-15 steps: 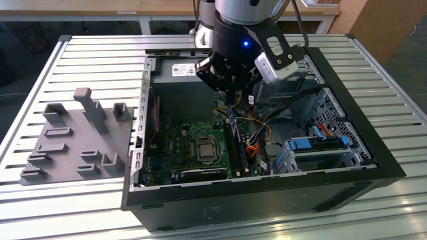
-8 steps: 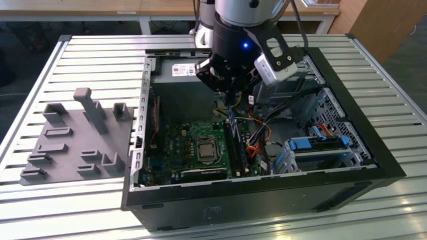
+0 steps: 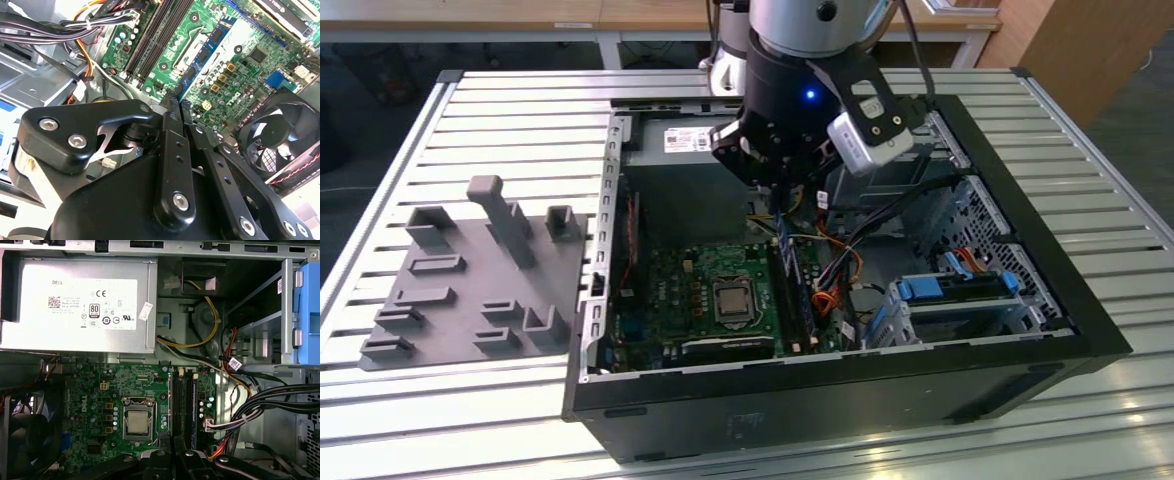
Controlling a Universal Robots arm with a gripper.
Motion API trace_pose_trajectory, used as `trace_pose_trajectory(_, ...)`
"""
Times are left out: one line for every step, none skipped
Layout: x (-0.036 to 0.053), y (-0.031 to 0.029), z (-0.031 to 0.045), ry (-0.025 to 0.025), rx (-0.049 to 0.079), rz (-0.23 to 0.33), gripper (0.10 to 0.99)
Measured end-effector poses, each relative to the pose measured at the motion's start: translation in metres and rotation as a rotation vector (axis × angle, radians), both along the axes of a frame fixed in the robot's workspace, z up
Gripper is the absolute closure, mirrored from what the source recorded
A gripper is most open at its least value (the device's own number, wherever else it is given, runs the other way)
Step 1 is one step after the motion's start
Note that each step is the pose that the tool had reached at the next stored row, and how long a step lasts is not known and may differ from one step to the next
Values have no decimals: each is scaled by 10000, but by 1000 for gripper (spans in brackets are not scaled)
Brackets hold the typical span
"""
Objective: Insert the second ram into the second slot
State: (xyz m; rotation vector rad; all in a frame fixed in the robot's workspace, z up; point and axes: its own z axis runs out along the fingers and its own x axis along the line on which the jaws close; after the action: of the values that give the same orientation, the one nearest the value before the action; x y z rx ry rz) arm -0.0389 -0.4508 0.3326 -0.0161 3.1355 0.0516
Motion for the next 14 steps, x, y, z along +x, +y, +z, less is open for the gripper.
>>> trace_pose_trajectory(0, 0, -3, 0, 0, 0, 949)
trace_pose_trajectory(0, 0, -7, 0, -1, 0, 949)
trace_pose_trajectory(0, 0, -10, 0, -1, 0, 949)
trace_pose_trajectory(0, 0, -14, 0, -1, 0, 949)
trace_pose_trajectory(0, 0, -17, 0, -1, 0, 949)
trace_pose_trajectory(0, 0, -21, 0, -1, 0, 949)
trace_pose_trajectory(0, 0, -24, 1, -2, 0, 949)
trace_pose_trajectory(0, 0, -27, 0, -2, 0, 949)
trace_pose_trajectory(0, 0, -29, 1, -2, 0, 949)
trace_pose_trajectory(0, 0, -32, 0, -1, 0, 949)
trace_pose_trajectory(0, 0, -35, 0, -2, 0, 949)
trace_pose_trajectory(0, 0, -37, 0, -1, 0, 949)
trace_pose_trajectory(0, 0, -41, 0, -1, 0, 949)
trace_pose_trajectory(0, 0, -44, 0, -1, 0, 949)
